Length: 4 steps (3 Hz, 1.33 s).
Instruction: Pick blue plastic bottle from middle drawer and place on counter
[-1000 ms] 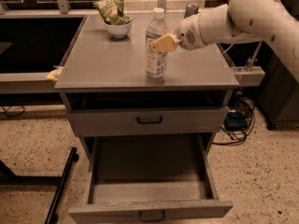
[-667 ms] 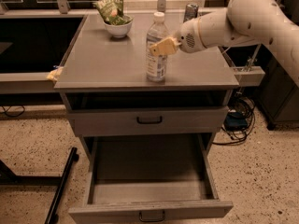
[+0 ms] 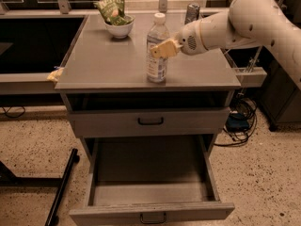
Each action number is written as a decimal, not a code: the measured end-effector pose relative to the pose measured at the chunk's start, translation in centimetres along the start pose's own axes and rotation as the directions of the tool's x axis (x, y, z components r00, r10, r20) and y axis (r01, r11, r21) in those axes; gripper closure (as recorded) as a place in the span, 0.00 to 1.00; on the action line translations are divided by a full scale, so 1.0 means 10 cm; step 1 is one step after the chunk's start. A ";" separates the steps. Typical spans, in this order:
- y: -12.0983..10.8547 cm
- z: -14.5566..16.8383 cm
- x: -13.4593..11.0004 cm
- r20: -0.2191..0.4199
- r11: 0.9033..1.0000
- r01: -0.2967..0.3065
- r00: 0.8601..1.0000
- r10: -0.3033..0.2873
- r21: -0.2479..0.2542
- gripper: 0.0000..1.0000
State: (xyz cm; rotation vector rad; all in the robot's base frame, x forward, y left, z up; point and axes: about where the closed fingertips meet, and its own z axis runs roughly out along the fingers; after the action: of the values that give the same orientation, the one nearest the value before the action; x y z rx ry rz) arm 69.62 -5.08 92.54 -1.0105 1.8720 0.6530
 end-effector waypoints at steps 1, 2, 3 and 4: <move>0.00 0.00 0.00 0.000 1.000 0.000 1.000 0.000 0.000 0.59; 0.00 0.00 0.00 0.000 1.000 0.000 1.000 0.000 0.000 0.34; 0.00 0.00 0.00 0.000 1.000 0.000 1.000 0.000 0.000 0.10; 0.00 0.00 0.00 0.000 1.000 0.000 1.000 0.000 0.000 0.00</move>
Offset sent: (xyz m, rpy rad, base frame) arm 0.0000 0.0000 0.0000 0.0000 0.0000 0.0000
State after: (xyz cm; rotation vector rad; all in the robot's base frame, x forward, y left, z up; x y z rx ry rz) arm 69.62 -5.07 92.53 -1.0106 1.8721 0.6531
